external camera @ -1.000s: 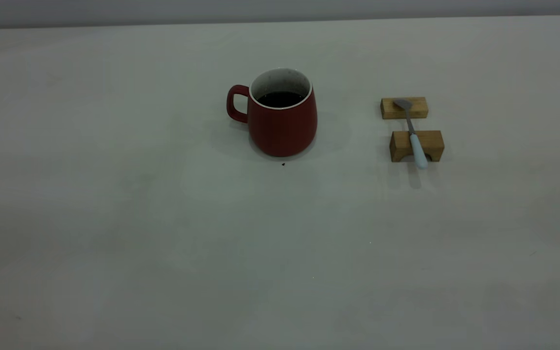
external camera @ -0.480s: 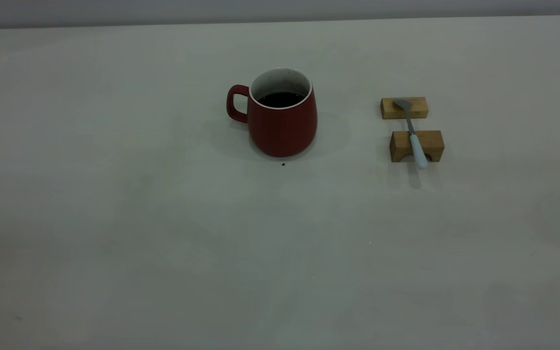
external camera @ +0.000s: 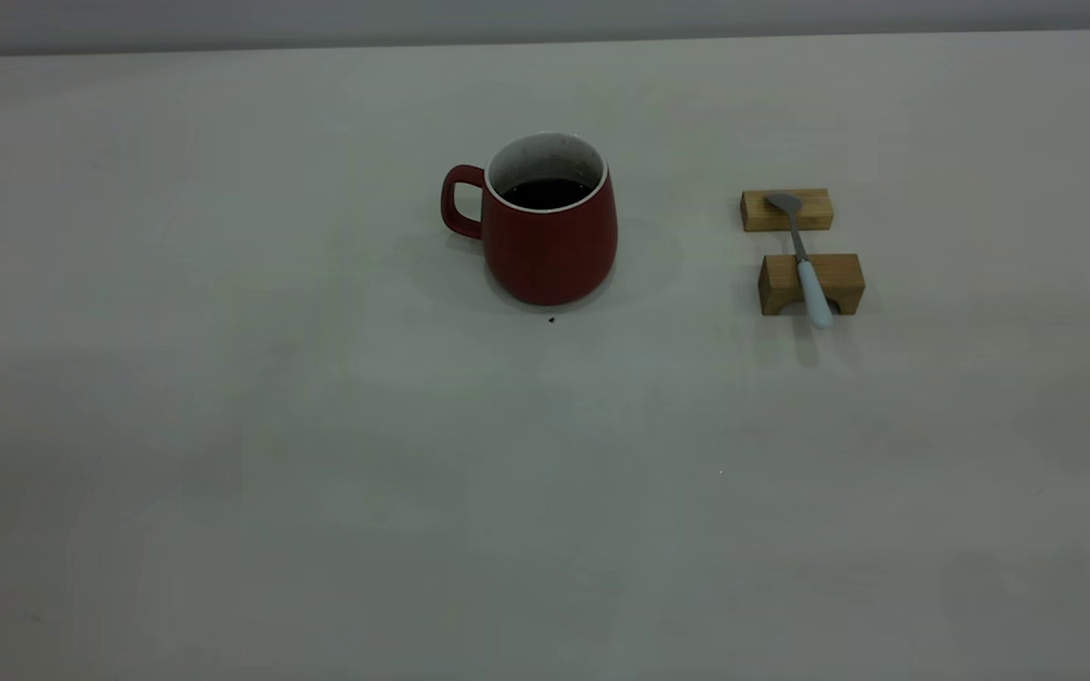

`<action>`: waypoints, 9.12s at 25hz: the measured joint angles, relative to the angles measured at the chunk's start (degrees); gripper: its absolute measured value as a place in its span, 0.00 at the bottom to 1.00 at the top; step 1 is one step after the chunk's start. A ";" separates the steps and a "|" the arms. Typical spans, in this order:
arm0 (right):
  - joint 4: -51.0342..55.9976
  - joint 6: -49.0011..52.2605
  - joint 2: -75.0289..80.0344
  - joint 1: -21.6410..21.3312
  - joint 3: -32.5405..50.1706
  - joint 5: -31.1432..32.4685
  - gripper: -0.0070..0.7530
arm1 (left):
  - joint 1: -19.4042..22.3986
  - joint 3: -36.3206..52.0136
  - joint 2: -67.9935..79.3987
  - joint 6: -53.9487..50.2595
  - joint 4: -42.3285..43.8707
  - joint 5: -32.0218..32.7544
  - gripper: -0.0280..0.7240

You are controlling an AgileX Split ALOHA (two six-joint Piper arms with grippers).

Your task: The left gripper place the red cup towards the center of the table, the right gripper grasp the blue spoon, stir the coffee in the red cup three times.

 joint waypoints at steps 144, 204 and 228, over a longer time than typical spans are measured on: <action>90.71 42.95 140.33 15.27 -66.52 -0.26 0.17 | 0.00 0.00 0.00 0.00 0.00 0.00 0.78; 90.87 42.99 144.75 12.59 -71.17 -2.29 0.17 | 0.00 0.00 0.00 0.00 0.00 0.00 0.78; 62.74 -14.50 133.09 12.65 -70.88 3.56 0.68 | 0.00 0.00 0.00 0.00 0.00 0.00 0.78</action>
